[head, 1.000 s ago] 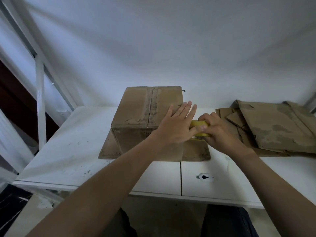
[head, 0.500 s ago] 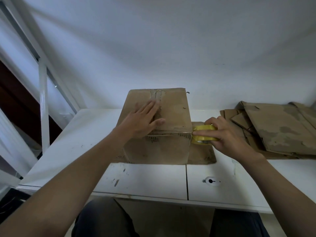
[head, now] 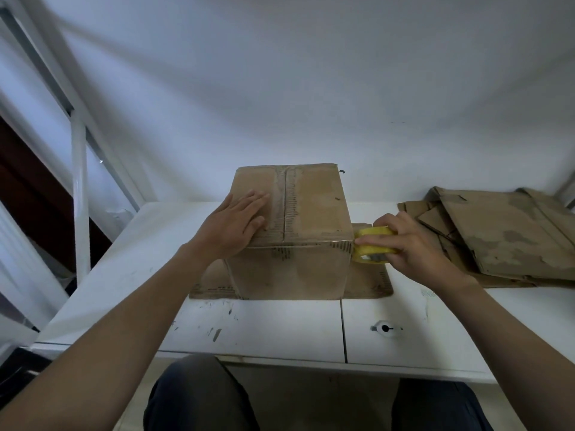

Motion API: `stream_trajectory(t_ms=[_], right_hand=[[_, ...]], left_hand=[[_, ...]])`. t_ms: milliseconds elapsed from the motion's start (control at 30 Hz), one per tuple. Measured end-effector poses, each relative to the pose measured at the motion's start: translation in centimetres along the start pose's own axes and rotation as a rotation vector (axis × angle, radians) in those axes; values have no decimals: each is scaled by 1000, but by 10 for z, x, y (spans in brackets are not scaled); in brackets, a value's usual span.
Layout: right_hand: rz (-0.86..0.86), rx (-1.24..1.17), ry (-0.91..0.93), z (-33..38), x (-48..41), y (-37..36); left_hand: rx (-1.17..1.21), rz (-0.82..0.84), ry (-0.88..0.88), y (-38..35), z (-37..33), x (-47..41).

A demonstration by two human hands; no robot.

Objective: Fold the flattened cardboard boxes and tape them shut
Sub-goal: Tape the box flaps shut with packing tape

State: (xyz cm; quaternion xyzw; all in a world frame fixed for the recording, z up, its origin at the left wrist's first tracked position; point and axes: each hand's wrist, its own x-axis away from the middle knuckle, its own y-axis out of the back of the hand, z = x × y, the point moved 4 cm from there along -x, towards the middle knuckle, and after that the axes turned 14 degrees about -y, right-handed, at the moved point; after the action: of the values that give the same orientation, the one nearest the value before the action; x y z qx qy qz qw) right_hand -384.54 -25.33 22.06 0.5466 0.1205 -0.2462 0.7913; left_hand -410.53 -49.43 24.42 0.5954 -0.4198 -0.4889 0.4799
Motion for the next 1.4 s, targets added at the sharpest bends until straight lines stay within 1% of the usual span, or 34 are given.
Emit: stream_trajectory(t_ms=[133,200,300,367,467,600,733,900,1167,1267,1400], right_hand=[[9,5,-18,0,1,-1],[12,21,-7,1,0,-2],[5,30,8,0,-2,-2],[9,39,37,0,-2,-2],[25,9,61,-4,1,-2],[15,3,73,-6,0,-3],[-22,30,105,-6,2,-4],[-32,73,121,-5,-1,-4],[-15,44,122,-3,-7,-6],[-18,33,124,-1,-8,-7],[-13,21,107,-2,-7,-8]], left_hand=[[-60,6,-79,1,-40,-16],[-79,33,-87,-4,-60,-31],[-38,21,-98,-8,-88,-64],[-6,18,-164,-11,-109,-83],[-88,98,-277,-20,-125,-97],[-98,142,-273,-27,-119,-97],[-93,147,-278,-28,-121,-98],[-244,106,-327,-31,-107,-87],[-276,136,-196,-24,-60,-51],[-241,191,-105,-19,-38,-35],[-191,192,-31,-9,-8,-5]])
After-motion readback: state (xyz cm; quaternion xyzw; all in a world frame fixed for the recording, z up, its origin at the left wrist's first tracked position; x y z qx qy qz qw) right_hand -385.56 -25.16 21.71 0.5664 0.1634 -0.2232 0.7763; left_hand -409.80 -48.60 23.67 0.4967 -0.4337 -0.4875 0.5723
